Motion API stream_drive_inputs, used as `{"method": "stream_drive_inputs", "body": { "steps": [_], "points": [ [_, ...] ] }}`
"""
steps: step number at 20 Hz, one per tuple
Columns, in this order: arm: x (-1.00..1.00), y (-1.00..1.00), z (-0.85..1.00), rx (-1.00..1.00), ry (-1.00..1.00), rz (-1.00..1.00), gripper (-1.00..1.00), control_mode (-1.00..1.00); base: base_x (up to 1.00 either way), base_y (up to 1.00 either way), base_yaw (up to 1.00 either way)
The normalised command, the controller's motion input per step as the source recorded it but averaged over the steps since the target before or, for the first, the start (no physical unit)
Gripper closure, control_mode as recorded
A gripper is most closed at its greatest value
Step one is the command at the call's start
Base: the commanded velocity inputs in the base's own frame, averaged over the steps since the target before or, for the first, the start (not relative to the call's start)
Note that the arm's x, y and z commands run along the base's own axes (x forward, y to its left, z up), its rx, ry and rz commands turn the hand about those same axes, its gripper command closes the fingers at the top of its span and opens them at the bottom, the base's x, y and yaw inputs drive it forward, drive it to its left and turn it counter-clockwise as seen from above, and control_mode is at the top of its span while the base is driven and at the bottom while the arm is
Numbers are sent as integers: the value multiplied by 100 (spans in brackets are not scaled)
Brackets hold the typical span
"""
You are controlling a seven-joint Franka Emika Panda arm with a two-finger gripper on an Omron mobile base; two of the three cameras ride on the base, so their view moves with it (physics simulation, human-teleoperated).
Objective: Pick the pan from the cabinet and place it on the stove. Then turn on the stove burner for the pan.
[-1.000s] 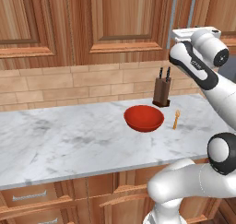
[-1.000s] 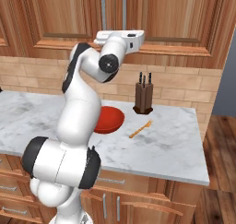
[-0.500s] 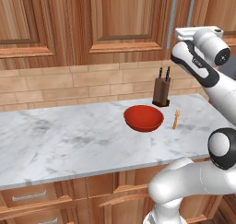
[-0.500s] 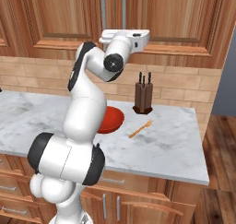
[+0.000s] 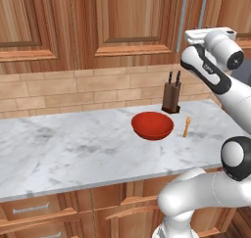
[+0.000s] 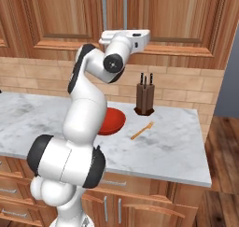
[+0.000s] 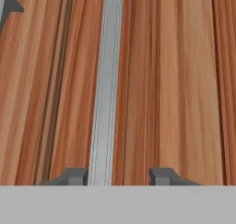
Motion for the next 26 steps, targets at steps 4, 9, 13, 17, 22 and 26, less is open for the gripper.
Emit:
{"method": "stream_drive_inputs", "body": {
  "steps": [4,9,13,17,22,26],
  "points": [
    [23,46,-8,-5,0,0,100,-100,0,0,0],
    [3,28,0,-4,0,5,100,-100,0,0,0],
    [0,31,0,-4,-2,9,100,-100,0,0,0],
    [0,32,0,-4,-1,7,100,-100,0,0,0],
    [1,6,-1,-2,4,0,100,-100,0,0,0],
    [9,7,-2,0,9,-4,100,-100,0,0,0]
  ]
}}
